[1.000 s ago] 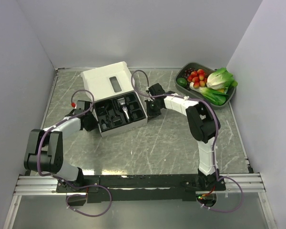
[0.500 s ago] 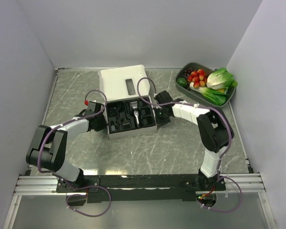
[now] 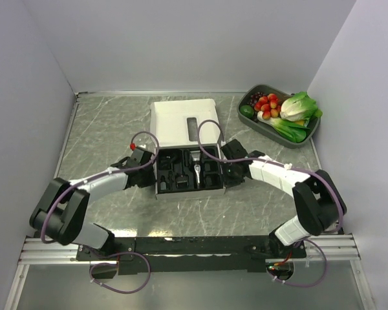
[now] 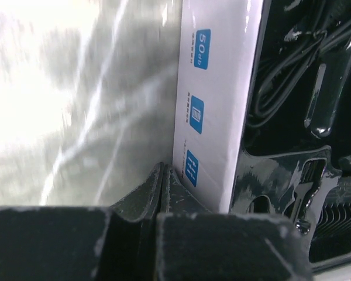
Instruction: Sort the hair-cutting tools
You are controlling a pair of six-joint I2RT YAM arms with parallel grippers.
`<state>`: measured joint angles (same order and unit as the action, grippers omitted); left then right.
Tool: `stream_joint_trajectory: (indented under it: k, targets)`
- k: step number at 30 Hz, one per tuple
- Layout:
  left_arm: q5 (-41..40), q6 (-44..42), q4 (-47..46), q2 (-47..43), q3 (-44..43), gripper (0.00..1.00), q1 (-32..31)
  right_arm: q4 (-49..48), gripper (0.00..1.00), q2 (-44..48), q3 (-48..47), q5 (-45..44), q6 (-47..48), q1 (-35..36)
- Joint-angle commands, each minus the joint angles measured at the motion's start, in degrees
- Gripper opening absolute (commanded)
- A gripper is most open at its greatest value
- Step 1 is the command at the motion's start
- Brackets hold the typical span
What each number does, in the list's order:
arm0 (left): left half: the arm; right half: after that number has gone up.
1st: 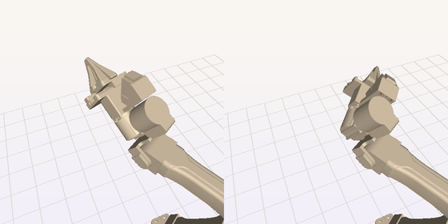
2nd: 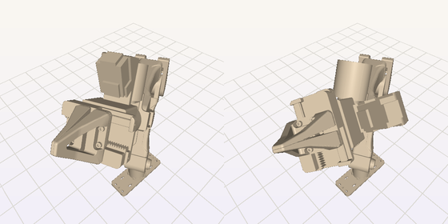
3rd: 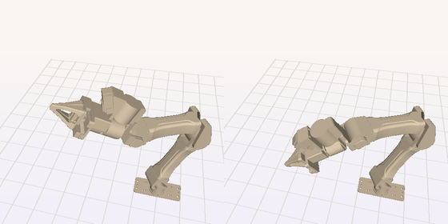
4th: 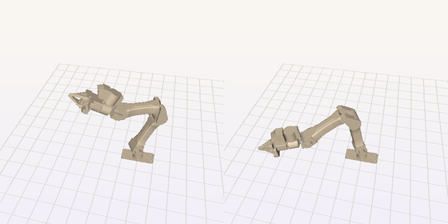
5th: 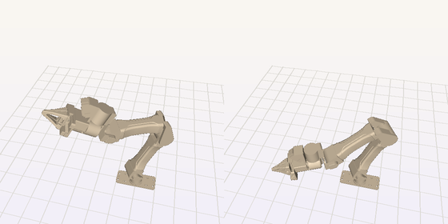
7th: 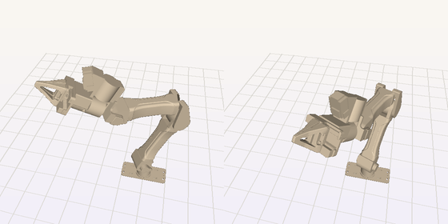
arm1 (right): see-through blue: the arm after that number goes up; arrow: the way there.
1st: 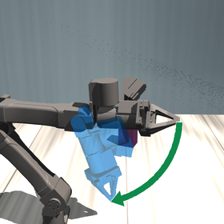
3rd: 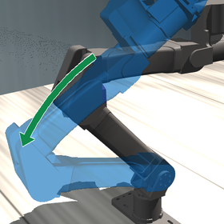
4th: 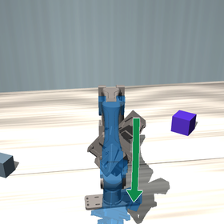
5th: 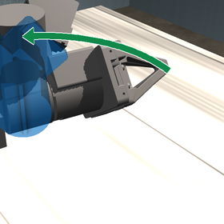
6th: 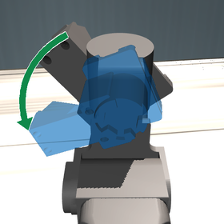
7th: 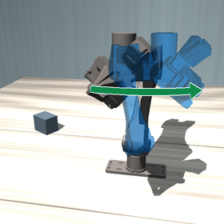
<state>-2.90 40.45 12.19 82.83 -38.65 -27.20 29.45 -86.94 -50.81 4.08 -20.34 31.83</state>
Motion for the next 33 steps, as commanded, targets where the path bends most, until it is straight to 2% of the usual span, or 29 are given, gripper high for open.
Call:
stream_joint_trajectory:
  k: [1, 3, 7, 8, 12, 13, 16, 18, 20, 21, 24, 26, 33]
  targets:
    - [6.95, 6.05, -2.53, -5.65, 0.16, 0.01, -4.79, -10.48, 0.0, 4.93, 0.88, 10.8, -5.41, 5.17]
    - [4.05, 5.26, 0.89, -7.58, -2.47, 0.01, -4.79, -9.16, 0.0, 5.37, -0.33, 6.06, -4.8, 4.38]
    - [-5.34, 1.66, 12.47, -7.68, -11.16, 0.13, -3.04, -4.24, 0.0, 5.46, -6.57, -1.51, -3.83, 1.75]
    - [-5.97, 1.22, 14.08, -7.16, -14.92, 0.13, -1.99, -2.14, 0.0, 5.2, -8.07, -2.66, -4.09, 1.04]
    - [-4.23, -0.89, 15.59, -5.31, -18.12, 0.18, 6.18, 0.08, 0.0, 3.09, -14.48, -3.99, -5.76, -4.05]
    - [-3.35, -1.07, 15.24, -5.22, -18.12, 0.19, 9.94, -0.18, 0.0, 1.96, -15.11, -3.99, -6.72, -6.24]
    - [-0.72, -1.42, 12.08, -3.99, -17.34, 0.16, 16.71, -2.72, 0.0, -0.85, -16.25, -4.43, -8.66, -10.54]
    - [3.4, -1.34, 8.84, -1.28, -17.24, 0.12, 19.63, -5.09, 0.0, -2.61, -16.78, -1.28, -9.98, -12.84]
    - [6.57, -1.25, 6.28, 1.18, -17.16, 0.03, 23.23, -7.73, 0.0, -4.73, -16.52, 3.19, -12.0, -16.26]
    - [10.85, -1.6, 2.36, 3.55, -17.07, 0.01, 24.2, -10.61, 0.0, -5.26, -16.26, 4.26, -13.05, -17.15]
    - [19.38, -1.25, -8.0, 6.55, -14.96, 0.01, 27.02, -15.02, 0.0, -7.63, -15.99, 8.03, -12.45, -19.7]
    - [22.57, -0.98, -11.55, 9.7, -14.87, 0.01, 29.66, -18.55, 0.0, -9.65, -16.08, 8.75, -10.96, -20.32]
    - [35.93, -1.07, -22.54, 22.89, -21.54, 0.01, 31.16, -23.12, 0.0, -19.56, -20.64, 15.6, -6.56, -21.72]
